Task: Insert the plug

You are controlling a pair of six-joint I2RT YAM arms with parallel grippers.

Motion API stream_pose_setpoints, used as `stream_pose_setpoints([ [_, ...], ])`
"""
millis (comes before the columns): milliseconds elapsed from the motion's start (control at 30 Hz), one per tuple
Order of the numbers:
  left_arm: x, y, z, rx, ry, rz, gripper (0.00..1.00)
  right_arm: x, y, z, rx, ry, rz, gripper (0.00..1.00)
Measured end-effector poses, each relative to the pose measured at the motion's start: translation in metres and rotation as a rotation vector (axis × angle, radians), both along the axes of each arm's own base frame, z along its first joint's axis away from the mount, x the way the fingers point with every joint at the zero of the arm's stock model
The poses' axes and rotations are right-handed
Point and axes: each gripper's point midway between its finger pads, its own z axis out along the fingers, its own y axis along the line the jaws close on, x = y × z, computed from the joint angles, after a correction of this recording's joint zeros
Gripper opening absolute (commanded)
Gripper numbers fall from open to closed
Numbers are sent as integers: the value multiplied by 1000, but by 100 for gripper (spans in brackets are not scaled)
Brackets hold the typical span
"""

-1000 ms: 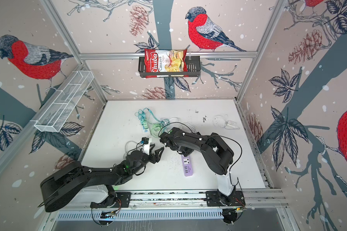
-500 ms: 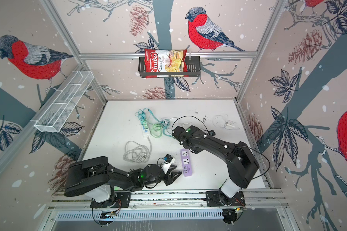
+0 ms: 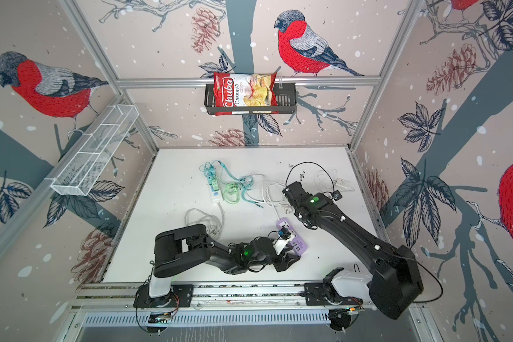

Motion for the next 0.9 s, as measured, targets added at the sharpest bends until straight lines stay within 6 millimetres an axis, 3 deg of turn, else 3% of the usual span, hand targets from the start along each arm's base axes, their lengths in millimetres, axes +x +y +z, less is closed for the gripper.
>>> stream_pose_setpoints([
  [100, 11, -1, 3, -15, 8, 1, 55, 0, -2, -7, -7, 36, 47, 0],
  [167, 6, 6, 2, -7, 16, -14, 55, 0, 5, -13, -7, 69, 93, 0],
  [300, -4, 41, 10, 4, 16, -5, 56, -1, 29, -26, -20, 126, 184, 0],
  [500, 0, 90, 24, 31, -42, 96, 57, -4, 71, -26, -26, 125, 280, 0],
  [667, 13, 111, 24, 74, -101, 184, 57, -6, 83, -36, -55, 134, 270, 0],
  [900, 19, 120, 23, 100, -141, 218, 57, -8, 91, -49, -92, 153, 249, 0],
])
